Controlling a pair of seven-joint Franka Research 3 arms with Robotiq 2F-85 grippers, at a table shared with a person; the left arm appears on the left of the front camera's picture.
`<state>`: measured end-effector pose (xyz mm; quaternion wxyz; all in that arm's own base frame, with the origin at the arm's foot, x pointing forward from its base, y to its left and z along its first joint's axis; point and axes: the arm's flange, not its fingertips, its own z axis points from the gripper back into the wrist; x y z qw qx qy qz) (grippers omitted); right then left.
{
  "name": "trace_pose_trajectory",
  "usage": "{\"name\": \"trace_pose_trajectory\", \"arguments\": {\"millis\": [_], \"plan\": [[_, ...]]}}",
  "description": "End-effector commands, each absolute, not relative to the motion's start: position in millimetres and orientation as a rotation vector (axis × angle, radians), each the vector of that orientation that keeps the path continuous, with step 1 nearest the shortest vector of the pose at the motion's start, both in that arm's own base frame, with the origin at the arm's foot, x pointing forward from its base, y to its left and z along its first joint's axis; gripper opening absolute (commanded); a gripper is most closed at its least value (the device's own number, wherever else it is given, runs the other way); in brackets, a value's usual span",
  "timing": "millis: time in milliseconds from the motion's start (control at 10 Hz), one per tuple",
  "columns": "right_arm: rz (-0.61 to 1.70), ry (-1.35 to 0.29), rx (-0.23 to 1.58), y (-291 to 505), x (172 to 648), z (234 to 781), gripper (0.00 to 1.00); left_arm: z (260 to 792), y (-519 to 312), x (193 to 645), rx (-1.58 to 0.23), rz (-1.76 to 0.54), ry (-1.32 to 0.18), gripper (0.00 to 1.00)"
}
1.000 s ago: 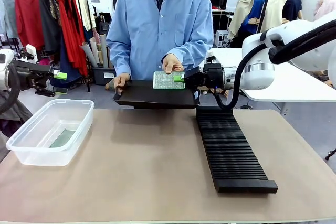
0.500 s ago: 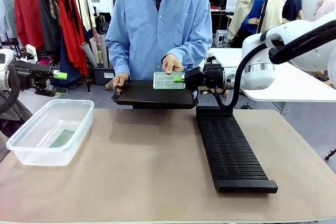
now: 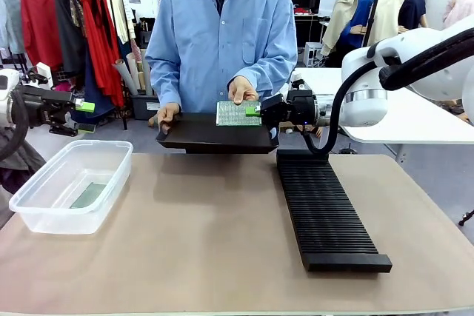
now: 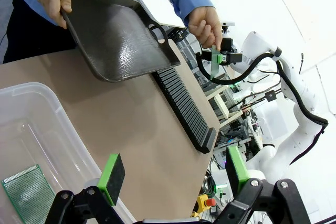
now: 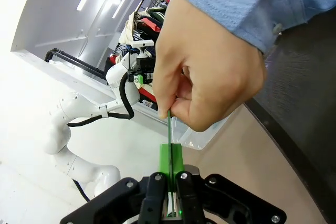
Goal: Sort PCBs into racks and boxes based on the side picked up.
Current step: If the short side of the Blank PCB is picked up, insert it into the PCB Rack ; if the long side is picked up, place it in the Organizing box.
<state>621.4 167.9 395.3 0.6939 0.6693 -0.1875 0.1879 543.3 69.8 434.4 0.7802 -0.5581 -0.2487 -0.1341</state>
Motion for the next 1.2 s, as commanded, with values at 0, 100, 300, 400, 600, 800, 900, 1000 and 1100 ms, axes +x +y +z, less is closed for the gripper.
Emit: {"name": "trace_pose_trajectory", "arguments": {"millis": [0, 100, 300, 400, 600, 800, 900, 1000, 1100], "plan": [[0.420, -0.420, 1.496, 169.0, 621.3, 395.9, 0.00, 435.2, 70.4, 542.6, -1.200, -0.293, -0.536, 1.00], [0.420, -0.420, 1.496, 169.0, 621.3, 395.9, 0.00, 435.2, 70.4, 542.6, -1.200, -0.293, -0.536, 1.00], [0.420, -0.420, 1.496, 169.0, 621.3, 395.9, 0.00, 435.2, 70.4, 542.6, -1.200, -0.293, -0.536, 1.00], [0.420, -0.420, 1.496, 169.0, 621.3, 395.9, 0.00, 435.2, 70.4, 542.6, -1.200, -0.293, -0.536, 1.00], [0.420, -0.420, 1.496, 169.0, 621.3, 395.9, 0.00, 435.2, 70.4, 542.6, -1.200, -0.293, -0.536, 1.00], [0.420, -0.420, 1.496, 169.0, 621.3, 395.9, 0.00, 435.2, 70.4, 542.6, -1.200, -0.293, -0.536, 1.00], [0.420, -0.420, 1.496, 169.0, 621.3, 395.9, 0.00, 435.2, 70.4, 542.6, -1.200, -0.293, -0.536, 1.00], [0.420, -0.420, 1.496, 169.0, 621.3, 395.9, 0.00, 435.2, 70.4, 542.6, -1.200, -0.293, -0.536, 1.00], [0.420, -0.420, 1.496, 169.0, 621.3, 395.9, 0.00, 435.2, 70.4, 542.6, -1.200, -0.293, -0.536, 1.00]]}}
